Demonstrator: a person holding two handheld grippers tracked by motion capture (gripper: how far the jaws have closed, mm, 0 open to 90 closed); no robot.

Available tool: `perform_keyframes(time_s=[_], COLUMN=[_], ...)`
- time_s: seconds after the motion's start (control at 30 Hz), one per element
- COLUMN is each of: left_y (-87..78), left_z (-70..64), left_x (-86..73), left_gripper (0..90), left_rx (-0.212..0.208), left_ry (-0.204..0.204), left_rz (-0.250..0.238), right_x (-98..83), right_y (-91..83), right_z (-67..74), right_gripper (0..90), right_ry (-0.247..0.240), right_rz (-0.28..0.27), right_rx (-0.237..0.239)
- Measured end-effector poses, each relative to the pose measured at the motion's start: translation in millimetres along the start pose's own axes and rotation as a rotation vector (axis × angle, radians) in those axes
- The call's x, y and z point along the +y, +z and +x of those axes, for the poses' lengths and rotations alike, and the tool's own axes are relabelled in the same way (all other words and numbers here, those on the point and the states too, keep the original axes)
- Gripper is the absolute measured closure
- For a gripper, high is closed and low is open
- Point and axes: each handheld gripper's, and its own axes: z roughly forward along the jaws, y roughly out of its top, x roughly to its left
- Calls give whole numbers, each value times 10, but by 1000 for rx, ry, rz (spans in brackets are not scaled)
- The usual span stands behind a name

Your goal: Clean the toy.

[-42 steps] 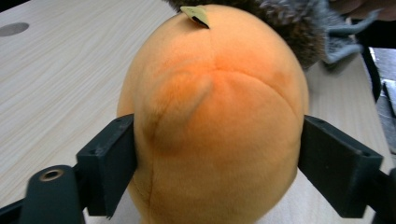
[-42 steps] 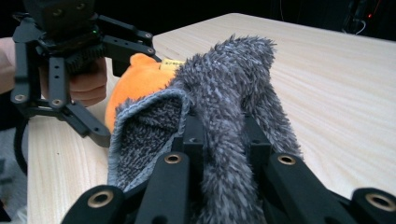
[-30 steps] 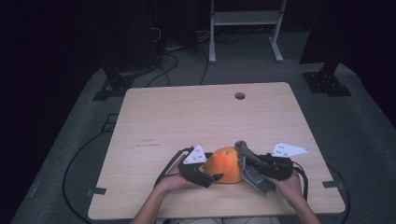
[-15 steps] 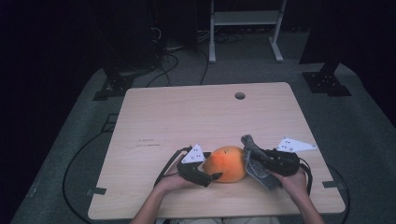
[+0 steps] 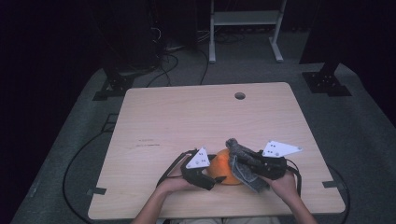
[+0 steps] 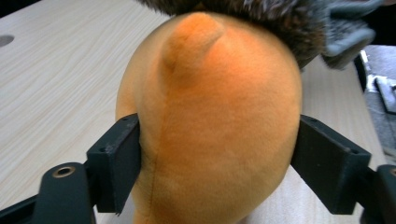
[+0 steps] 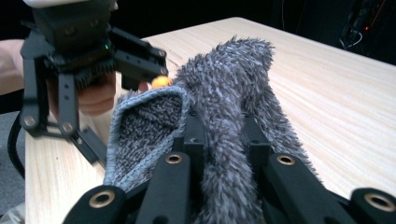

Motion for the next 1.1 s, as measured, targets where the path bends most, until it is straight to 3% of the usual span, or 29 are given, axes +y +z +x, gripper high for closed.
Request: perform_keyframes(time_s=[0.03, 0.07, 0.2, 0.3, 0.37, 0.47, 0.57, 0.67, 0.77, 0.83, 0.97, 1.03, 1.1], left_y=[-19, -48, -22, 59, 109, 119, 53, -63, -217, -269, -213, -187, -169], left_z=[25, 78, 131, 86, 78, 24, -12, -37, -28, -22, 21, 44, 56], left_x=[-7, -21, -57, -49, -61, -79, 26, 157, 241, 261, 191, 161, 173], left_gripper=[182, 167, 88, 81, 85, 217, 316, 328, 331, 332, 334, 335, 324], left_rx=[-19, -35, -17, -27, -41, -25, -2, 24, 20, 29, 36, 40, 65], left_ry=[-20, -76, -129, -102, -111, -94, -75, -40, -45, -41, -76, -106, -135], left_rz=[-23, -44, 0, 15, 13, -34, -61, -97, -141, -146, -81, -98, -104], right_x=[-19, -33, -74, -92, -100, -102, -71, -11, 14, -2, -144, -200, -158], right_y=[-15, -33, -118, -134, -136, -140, -184, -247, -269, -244, -114, -67, -109], right_z=[-4, -9, -52, -55, -57, -73, -83, -88, -100, -125, -193, -220, -215], right_gripper=[762, 762, 761, 761, 760, 760, 762, 763, 764, 763, 762, 761, 761], right_ry=[1, 2, 14, 16, 14, 35, 40, 56, 92, 123, 160, 156, 145], right_rz=[5, 9, 11, 12, 10, 4, -15, -65, -124, -138, -63, -8, -20], right_rx=[0, 1, 6, 17, 20, 16, -2, -11, 9, 25, 17, -4, -32])
